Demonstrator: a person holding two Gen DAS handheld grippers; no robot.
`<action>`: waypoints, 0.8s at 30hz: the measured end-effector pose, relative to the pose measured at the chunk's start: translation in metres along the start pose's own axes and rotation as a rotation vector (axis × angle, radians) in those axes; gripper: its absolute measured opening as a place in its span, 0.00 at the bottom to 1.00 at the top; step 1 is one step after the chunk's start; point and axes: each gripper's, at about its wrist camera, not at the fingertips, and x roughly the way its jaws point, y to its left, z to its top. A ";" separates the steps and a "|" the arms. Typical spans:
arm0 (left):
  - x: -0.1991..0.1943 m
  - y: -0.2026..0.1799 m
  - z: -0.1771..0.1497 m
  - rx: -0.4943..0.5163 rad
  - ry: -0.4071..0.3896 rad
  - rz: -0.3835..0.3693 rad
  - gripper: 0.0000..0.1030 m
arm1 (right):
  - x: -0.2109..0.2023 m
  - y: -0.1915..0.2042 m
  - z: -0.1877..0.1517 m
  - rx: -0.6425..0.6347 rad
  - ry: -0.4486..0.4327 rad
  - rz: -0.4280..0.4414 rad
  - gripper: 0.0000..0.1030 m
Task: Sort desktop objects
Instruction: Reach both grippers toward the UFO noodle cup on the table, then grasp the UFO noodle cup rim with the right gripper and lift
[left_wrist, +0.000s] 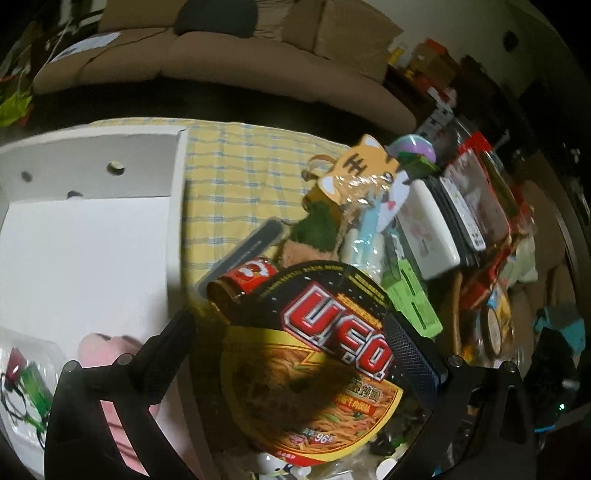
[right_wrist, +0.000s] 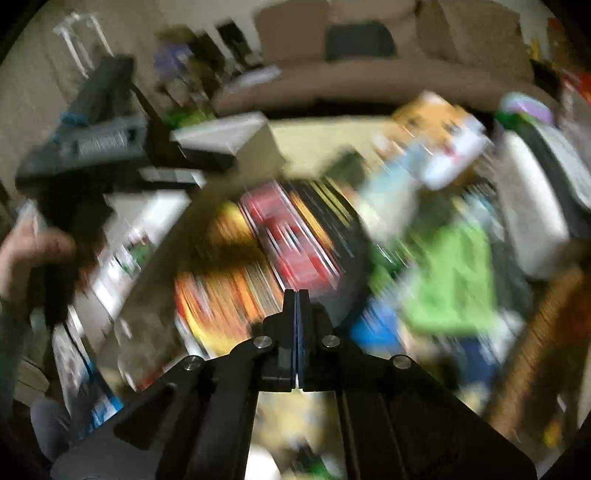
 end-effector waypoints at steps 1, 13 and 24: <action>0.004 -0.001 0.001 0.010 0.006 0.012 1.00 | -0.003 -0.006 -0.007 0.014 0.049 -0.015 0.03; 0.027 -0.043 0.009 0.273 0.052 0.060 0.94 | 0.020 -0.046 -0.009 0.483 -0.048 0.275 0.36; 0.060 -0.034 0.020 0.313 0.174 0.074 0.87 | 0.046 -0.052 -0.019 0.526 -0.021 0.326 0.29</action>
